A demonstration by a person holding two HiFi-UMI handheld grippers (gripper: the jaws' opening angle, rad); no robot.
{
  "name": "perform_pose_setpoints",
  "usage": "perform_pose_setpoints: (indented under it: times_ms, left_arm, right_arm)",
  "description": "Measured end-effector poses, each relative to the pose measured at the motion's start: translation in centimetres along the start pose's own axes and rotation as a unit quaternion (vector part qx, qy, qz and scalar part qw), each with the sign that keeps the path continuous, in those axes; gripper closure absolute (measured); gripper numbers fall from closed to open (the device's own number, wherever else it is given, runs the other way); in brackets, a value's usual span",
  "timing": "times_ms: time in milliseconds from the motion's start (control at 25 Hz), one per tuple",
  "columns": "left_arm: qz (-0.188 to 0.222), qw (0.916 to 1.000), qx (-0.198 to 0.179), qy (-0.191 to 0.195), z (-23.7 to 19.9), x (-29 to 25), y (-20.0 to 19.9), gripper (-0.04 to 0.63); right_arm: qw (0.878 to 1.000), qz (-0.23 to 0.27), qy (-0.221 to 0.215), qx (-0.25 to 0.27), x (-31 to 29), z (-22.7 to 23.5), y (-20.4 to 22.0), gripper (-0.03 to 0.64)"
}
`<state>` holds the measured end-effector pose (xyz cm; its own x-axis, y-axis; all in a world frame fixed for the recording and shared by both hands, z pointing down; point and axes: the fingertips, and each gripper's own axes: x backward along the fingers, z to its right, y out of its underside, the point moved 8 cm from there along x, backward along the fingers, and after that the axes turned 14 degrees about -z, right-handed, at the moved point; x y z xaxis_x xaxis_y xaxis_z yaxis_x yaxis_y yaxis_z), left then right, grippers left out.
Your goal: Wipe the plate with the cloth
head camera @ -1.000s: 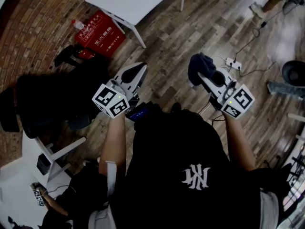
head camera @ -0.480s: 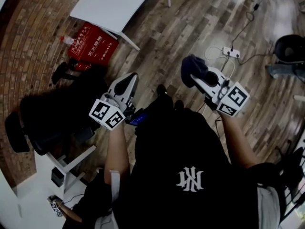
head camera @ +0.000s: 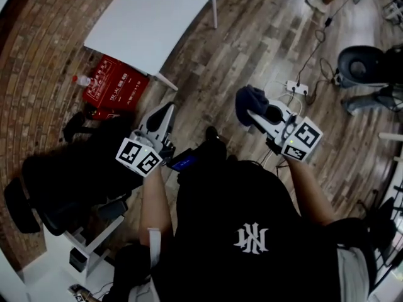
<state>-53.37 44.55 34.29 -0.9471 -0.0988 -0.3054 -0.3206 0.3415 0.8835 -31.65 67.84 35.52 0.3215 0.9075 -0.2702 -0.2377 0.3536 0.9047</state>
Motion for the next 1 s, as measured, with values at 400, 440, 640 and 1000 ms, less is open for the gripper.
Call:
perform_pose_setpoints:
  times_ms: [400, 440, 640, 1000]
  left_arm:
    - [0.024, 0.9994, 0.004, 0.025, -10.0, -3.9, -6.6, 0.594]
    - [0.024, 0.9994, 0.007, 0.026, -11.0, -4.5, -6.9, 0.594]
    - [0.019, 0.9993, 0.016, 0.03, -13.9, -7.5, -8.4, 0.594]
    - [0.002, 1.0, 0.005, -0.008, -17.4, -13.5, -12.1, 0.594]
  right_arm:
    - [0.999, 0.003, -0.012, 0.046, -9.5, 5.1, -10.0, 0.529]
    - [0.999, 0.008, -0.009, 0.043, -9.9, 5.9, -10.5, 0.529]
    - [0.999, -0.01, -0.001, 0.03, -11.1, 9.0, -10.8, 0.529]
    - [0.998, -0.006, -0.044, 0.044, -14.3, 18.2, -13.8, 0.529]
